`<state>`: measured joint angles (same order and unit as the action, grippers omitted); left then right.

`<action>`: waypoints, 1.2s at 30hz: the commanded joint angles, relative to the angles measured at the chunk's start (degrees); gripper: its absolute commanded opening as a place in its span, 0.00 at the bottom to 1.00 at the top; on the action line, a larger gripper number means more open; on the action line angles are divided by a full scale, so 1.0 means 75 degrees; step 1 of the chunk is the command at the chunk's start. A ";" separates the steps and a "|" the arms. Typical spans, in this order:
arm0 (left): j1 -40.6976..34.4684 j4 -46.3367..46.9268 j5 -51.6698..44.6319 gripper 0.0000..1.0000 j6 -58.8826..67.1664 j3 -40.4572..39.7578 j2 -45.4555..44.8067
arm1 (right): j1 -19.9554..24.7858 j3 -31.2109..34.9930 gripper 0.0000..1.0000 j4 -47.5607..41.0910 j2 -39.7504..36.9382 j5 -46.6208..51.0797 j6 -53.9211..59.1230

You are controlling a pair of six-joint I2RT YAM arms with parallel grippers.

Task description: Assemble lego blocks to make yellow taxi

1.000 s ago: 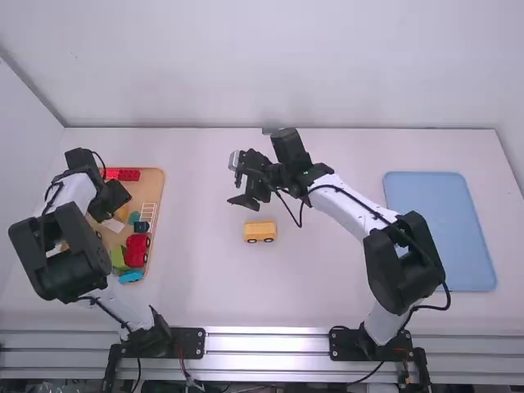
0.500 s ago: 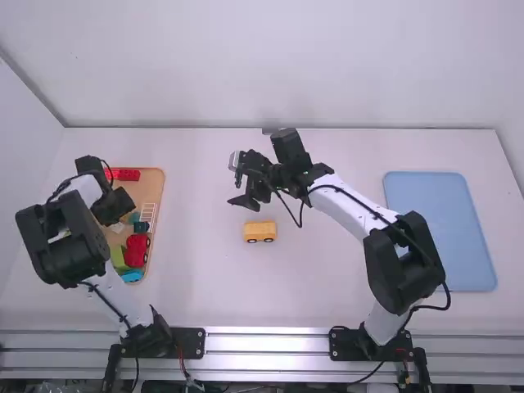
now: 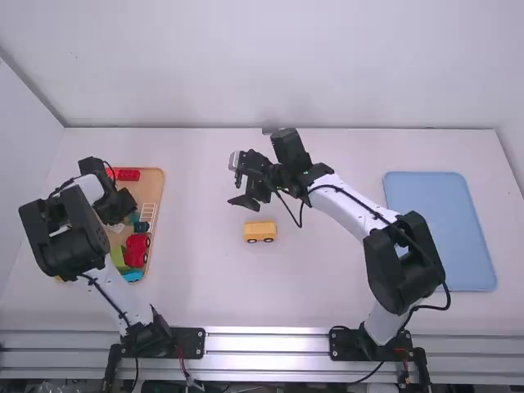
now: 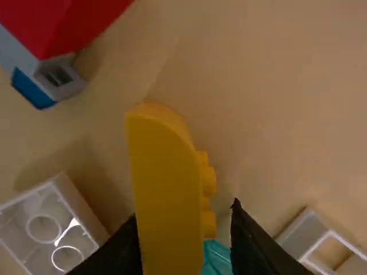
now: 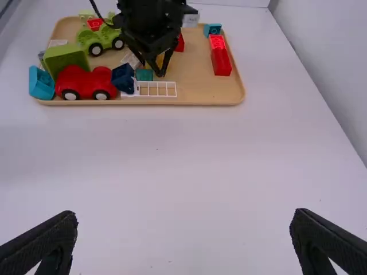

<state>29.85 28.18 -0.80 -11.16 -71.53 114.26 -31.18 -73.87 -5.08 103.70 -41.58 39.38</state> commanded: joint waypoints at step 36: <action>-0.1413 -0.1195 -0.0015 0.02 0.0947 0.1396 -0.3701 | 0.0583 -0.0041 0.99 0.1518 0.0612 0.0353 -0.3002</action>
<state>22.85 19.81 0.71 -8.47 -64.97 89.91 -28.82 -73.87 4.69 105.08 -38.06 26.50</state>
